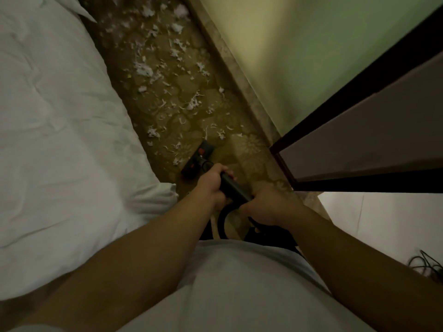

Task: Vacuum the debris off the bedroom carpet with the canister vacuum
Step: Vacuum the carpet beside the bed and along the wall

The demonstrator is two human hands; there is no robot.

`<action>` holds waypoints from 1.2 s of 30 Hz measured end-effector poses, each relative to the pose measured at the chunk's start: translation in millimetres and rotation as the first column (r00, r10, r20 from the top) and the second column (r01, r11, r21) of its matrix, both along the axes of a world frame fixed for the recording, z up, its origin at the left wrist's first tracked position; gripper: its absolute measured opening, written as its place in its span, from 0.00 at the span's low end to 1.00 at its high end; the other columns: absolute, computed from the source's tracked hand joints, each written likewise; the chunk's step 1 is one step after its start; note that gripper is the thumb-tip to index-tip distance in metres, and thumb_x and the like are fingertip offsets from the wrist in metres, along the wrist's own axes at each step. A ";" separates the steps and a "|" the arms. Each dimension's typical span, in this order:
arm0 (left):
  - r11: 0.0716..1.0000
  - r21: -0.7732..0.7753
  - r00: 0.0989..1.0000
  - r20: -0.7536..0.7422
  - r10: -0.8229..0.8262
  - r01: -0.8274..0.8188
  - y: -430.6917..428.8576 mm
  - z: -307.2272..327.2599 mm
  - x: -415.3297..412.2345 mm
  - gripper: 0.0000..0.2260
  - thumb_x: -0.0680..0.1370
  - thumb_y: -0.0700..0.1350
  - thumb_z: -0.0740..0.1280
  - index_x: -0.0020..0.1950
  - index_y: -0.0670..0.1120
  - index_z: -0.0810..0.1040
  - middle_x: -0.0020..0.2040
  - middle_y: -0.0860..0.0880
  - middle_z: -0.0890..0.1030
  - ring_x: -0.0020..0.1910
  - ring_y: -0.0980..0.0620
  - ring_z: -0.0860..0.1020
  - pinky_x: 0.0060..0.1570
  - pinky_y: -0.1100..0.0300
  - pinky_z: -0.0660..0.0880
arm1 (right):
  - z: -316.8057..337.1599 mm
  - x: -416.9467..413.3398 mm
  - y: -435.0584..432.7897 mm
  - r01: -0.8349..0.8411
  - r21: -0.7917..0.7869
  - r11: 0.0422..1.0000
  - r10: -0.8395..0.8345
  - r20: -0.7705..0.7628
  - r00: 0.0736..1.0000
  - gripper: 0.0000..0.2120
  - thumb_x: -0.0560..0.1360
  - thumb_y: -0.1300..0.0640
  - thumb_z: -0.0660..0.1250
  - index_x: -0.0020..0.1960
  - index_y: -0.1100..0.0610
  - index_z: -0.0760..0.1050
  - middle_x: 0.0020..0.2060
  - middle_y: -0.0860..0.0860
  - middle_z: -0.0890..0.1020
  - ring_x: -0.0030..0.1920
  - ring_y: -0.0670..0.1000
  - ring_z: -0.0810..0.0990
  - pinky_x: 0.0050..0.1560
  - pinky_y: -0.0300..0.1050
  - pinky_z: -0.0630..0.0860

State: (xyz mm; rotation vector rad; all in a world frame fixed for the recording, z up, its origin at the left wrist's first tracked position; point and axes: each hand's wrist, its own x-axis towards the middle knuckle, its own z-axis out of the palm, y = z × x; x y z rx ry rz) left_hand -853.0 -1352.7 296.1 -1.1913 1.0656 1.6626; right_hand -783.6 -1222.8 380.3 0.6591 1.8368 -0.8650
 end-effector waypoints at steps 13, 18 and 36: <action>0.997 0.019 0.998 0.008 0.069 -0.069 -163.0 -13.1 -97.1 0.09 0.80 0.39 0.65 0.40 0.43 0.71 0.27 0.47 0.73 0.29 0.49 0.73 0.37 0.54 0.78 | -22.4 -98.3 -159.4 -0.027 -0.009 1.000 0.027 0.063 0.998 0.15 0.75 0.48 0.77 0.53 0.58 0.80 0.42 0.55 0.84 0.38 0.53 0.84 0.35 0.43 0.78; 0.993 0.021 0.993 -0.016 0.114 -0.114 -189.7 -17.7 -120.9 0.10 0.79 0.38 0.65 0.38 0.43 0.70 0.31 0.47 0.72 0.31 0.50 0.72 0.42 0.53 0.75 | -20.5 -126.5 -187.3 -0.042 -0.029 0.999 0.044 0.049 0.998 0.12 0.75 0.51 0.75 0.52 0.59 0.80 0.40 0.55 0.85 0.35 0.53 0.84 0.35 0.45 0.81; 0.992 -0.108 0.992 -0.098 -0.083 0.073 -115.6 -3.6 -170.1 0.04 0.79 0.39 0.66 0.44 0.43 0.73 0.28 0.48 0.74 0.31 0.51 0.73 0.38 0.54 0.76 | -14.1 -152.8 -120.5 0.090 -0.121 0.989 -0.092 -0.012 0.996 0.12 0.78 0.49 0.74 0.45 0.53 0.72 0.42 0.53 0.81 0.39 0.52 0.81 0.39 0.45 0.78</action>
